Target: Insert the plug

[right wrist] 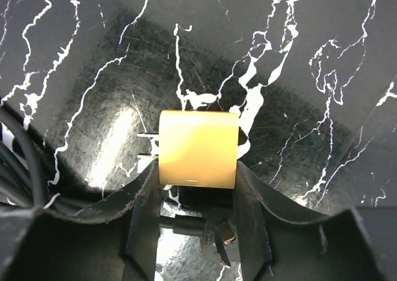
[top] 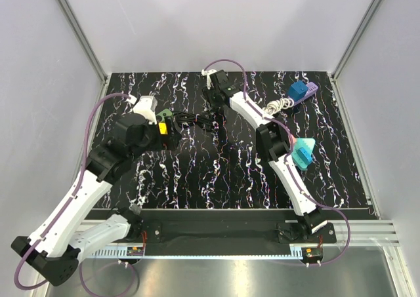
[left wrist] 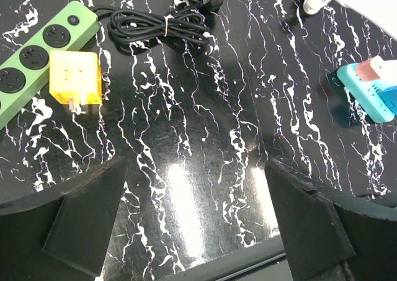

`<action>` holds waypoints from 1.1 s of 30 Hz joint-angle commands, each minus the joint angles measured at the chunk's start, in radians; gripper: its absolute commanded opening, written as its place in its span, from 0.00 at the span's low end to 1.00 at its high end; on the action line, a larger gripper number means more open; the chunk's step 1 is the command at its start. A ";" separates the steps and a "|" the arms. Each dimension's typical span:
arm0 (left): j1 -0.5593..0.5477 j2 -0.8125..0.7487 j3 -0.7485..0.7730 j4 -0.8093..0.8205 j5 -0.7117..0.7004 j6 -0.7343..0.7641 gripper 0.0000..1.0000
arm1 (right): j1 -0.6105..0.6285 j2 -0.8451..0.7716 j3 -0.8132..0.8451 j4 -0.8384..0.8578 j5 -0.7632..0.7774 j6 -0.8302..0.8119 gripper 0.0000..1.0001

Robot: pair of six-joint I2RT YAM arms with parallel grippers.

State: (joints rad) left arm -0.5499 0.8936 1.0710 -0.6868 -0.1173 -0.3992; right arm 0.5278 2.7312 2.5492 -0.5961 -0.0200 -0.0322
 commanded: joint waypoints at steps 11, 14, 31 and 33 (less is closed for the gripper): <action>0.189 0.122 0.164 -0.094 0.292 -0.050 0.92 | 0.001 -0.371 -0.154 0.025 -0.164 -0.092 0.00; 0.231 0.160 0.208 -0.118 0.376 -0.046 0.89 | 0.009 -0.511 -0.309 0.045 -0.266 -0.106 0.00; 0.280 0.343 0.235 -0.065 0.870 -0.113 0.75 | 0.210 -1.215 -1.270 0.460 -0.598 -0.252 0.00; 0.272 0.338 0.196 -0.042 0.884 -0.124 0.74 | 0.222 -1.228 -1.284 0.466 -0.603 -0.252 0.00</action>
State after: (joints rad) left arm -0.2718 1.2434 1.3029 -0.7914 0.6510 -0.4908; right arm 0.7437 1.5726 1.2697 -0.2329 -0.5911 -0.2562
